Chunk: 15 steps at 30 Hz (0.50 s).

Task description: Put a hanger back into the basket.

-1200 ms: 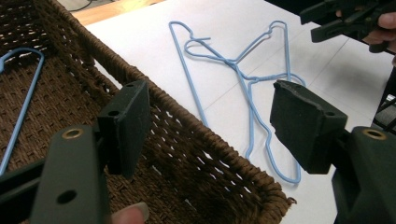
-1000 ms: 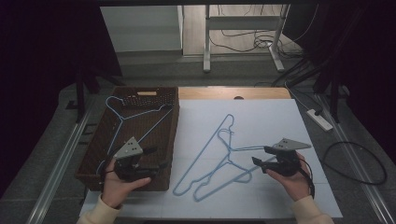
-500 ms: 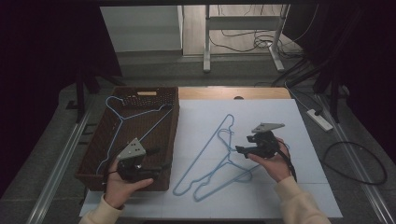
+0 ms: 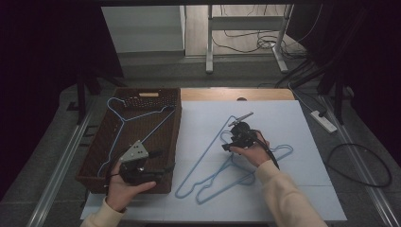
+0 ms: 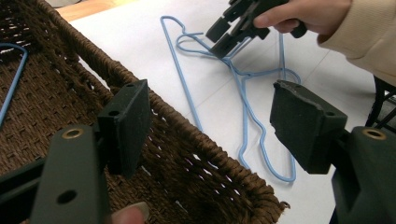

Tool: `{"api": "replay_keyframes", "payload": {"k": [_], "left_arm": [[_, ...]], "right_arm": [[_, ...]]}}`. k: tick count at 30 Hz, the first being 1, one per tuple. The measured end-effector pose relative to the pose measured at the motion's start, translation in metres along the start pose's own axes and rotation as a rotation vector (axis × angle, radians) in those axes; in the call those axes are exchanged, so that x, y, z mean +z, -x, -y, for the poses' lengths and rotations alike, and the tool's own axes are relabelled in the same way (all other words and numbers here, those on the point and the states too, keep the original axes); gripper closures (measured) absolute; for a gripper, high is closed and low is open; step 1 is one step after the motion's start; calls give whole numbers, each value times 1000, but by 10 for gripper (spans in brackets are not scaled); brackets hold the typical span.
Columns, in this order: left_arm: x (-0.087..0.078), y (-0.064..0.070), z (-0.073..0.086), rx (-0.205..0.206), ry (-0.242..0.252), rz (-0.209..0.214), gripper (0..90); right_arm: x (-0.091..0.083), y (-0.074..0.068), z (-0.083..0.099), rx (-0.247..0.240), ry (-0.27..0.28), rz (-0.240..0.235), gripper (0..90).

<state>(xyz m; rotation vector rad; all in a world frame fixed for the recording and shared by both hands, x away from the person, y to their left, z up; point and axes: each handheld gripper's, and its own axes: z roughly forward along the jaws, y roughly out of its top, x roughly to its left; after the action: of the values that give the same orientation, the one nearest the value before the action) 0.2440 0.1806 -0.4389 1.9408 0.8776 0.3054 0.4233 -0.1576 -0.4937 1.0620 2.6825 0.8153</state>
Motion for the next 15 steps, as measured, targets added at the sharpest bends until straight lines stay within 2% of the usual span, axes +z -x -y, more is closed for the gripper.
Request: {"api": "replay_keyframes", "payload": {"k": [8,12,15], "left_arm": [[1,0,0,1,-1,2,296],[2,1,0,2,-4,3,296],[2,3,-1,6,-5,4,296]], "right_arm": [[14,4,-4,7,-43,12,576],[18,2,-5,-3,-64,39,658],[19,-1,-8,-14,-81,78,736]]}}
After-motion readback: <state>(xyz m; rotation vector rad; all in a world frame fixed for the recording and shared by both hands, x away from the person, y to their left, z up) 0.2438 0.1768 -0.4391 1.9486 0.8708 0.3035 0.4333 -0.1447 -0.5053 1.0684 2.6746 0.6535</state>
